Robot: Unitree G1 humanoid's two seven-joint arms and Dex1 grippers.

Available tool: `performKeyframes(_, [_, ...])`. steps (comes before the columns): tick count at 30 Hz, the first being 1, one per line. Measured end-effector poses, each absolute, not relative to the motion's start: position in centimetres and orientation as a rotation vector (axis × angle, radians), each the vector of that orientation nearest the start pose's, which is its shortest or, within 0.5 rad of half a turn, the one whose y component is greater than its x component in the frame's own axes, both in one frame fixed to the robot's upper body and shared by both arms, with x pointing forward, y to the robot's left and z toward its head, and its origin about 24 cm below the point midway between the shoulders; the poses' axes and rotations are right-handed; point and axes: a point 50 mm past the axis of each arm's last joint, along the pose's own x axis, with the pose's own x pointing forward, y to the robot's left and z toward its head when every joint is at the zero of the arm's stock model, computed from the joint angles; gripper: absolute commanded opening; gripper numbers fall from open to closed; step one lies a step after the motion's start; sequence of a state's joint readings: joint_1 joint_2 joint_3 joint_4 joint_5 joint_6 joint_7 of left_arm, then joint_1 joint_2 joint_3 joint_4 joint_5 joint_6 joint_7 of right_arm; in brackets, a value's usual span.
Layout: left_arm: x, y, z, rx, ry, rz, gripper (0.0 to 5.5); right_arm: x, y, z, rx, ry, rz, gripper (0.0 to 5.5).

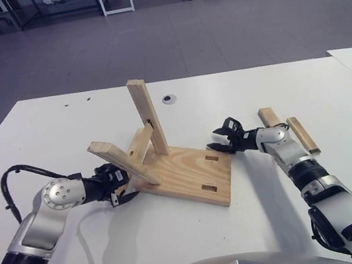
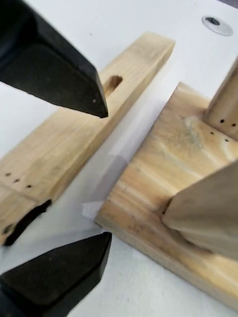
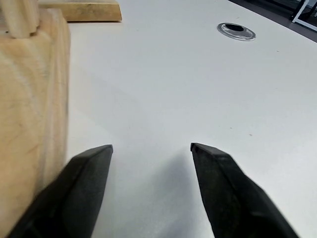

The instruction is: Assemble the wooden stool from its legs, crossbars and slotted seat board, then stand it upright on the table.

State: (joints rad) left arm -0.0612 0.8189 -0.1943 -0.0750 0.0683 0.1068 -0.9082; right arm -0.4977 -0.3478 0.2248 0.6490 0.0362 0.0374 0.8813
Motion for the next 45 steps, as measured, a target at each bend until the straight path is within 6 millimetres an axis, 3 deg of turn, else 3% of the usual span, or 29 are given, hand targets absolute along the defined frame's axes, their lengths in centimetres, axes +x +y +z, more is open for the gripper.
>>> performKeyframes(3, [26.8,19.3,4.7,0.725,0.281,-0.887,4.28,30.6,-16.0,2.3,-0.276,0.430,1.022,2.97])
performKeyframes(6, [29.2,17.1,3.6,0.573,0.207,-0.777,4.28,29.5,-18.1,3.0,-0.325,0.449,1.030,2.97])
performKeyframes(9, [30.4,15.0,3.9,0.471,0.132,-0.741,4.28,29.3,-19.3,3.5,-0.352,0.403,0.889,2.97])
performKeyframes(10, [30.5,14.6,4.1,0.437,0.112,-0.741,4.28,29.8,-20.0,4.5,-0.336,0.340,0.774,2.97])
performKeyframes(13, [30.0,15.6,4.9,0.423,0.082,-0.710,4.28,30.7,-25.3,9.5,-0.195,0.140,0.374,2.97])
performKeyframes(14, [29.7,16.1,4.8,0.426,0.092,-0.699,4.28,30.4,-27.2,10.2,-0.166,0.123,0.288,2.97])
performKeyframes(15, [29.4,16.1,4.8,0.424,0.096,-0.700,4.28,30.0,-28.6,10.0,-0.164,0.142,0.234,2.97])
performKeyframes(18, [28.4,15.7,3.7,0.474,0.133,-0.737,4.28,27.9,-32.3,6.6,-0.054,0.302,0.122,2.97])
performKeyframes(25, [27.8,13.8,3.4,0.549,0.129,-0.823,4.28,25.7,-33.3,2.3,0.048,0.455,0.093,2.97])
performKeyframes(35, [27.6,13.4,3.3,0.542,0.161,-0.829,4.28,25.3,-32.5,2.1,0.053,0.478,0.137,1.69])
performKeyframes(41, [27.5,12.8,7.3,0.474,0.054,-0.815,4.28,26.0,-32.3,2.3,0.065,0.478,0.099,1.31])
performKeyframes(43, [27.7,11.6,9.7,0.321,-0.021,-0.827,4.28,26.2,-32.4,2.9,0.115,0.422,0.078,1.31])
performKeyframes(45, [27.3,9.8,12.4,0.043,-0.087,-0.879,4.28,26.9,-32.4,5.5,0.112,0.291,0.097,1.31])
